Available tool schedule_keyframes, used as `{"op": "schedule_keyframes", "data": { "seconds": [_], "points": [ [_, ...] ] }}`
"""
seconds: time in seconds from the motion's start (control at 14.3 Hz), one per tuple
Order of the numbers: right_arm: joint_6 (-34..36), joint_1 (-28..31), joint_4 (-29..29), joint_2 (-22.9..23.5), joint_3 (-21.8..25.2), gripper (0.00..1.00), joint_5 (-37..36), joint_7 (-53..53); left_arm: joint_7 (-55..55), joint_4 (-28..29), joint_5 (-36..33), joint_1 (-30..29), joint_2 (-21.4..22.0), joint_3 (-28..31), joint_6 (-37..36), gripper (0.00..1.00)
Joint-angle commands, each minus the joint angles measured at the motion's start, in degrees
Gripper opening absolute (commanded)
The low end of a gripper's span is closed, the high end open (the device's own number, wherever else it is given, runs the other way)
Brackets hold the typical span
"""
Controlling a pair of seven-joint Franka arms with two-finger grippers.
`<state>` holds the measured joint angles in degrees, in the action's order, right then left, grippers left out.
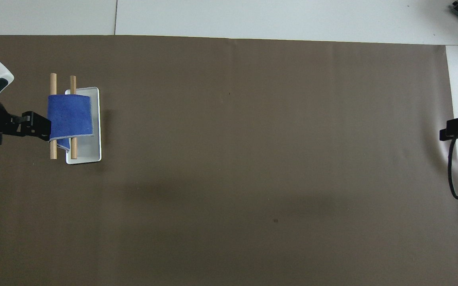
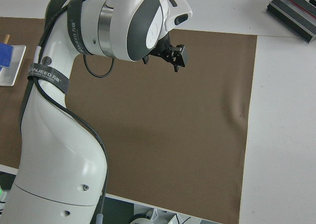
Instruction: Right arm passes towel to left arm to hang
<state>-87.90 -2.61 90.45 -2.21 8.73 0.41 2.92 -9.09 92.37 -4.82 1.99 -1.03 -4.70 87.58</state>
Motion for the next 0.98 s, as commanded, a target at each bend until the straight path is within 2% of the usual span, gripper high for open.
{"op": "schedule_keyframes", "data": {
  "seconds": [0.0,0.14,0.28,0.42,0.91],
  "points": [
    [-0.35,-0.29,1.22,-0.95,-1.88,1.0,-1.55,0.25,-0.23,4.73,-0.54,0.12,3.13,-1.53,0.65,1.0],
    [-0.35,-0.29,1.22,-0.95,-1.97,1.0,-1.55,0.33,-0.31,7.38,-0.45,-1.37,4.37,-3.73,5.13,1.0],
    [-0.26,-0.9,1.74,-1.21,-1.97,1.0,-1.55,0.42,-0.58,7.39,4.61,-2.42,3.76,-3.57,9.43,1.0],
    [-0.26,-1.52,1.74,-1.3,-1.88,1.0,-1.46,0.6,-0.23,7.39,6.93,-3.31,3.75,-3.48,9.63,1.0],
    [-0.08,-1.17,1.66,-1.3,-1.53,1.0,-0.76,0.25,-0.05,7.21,5.35,-3.4,3.84,-3.3,9.63,1.0]
  ]
}}
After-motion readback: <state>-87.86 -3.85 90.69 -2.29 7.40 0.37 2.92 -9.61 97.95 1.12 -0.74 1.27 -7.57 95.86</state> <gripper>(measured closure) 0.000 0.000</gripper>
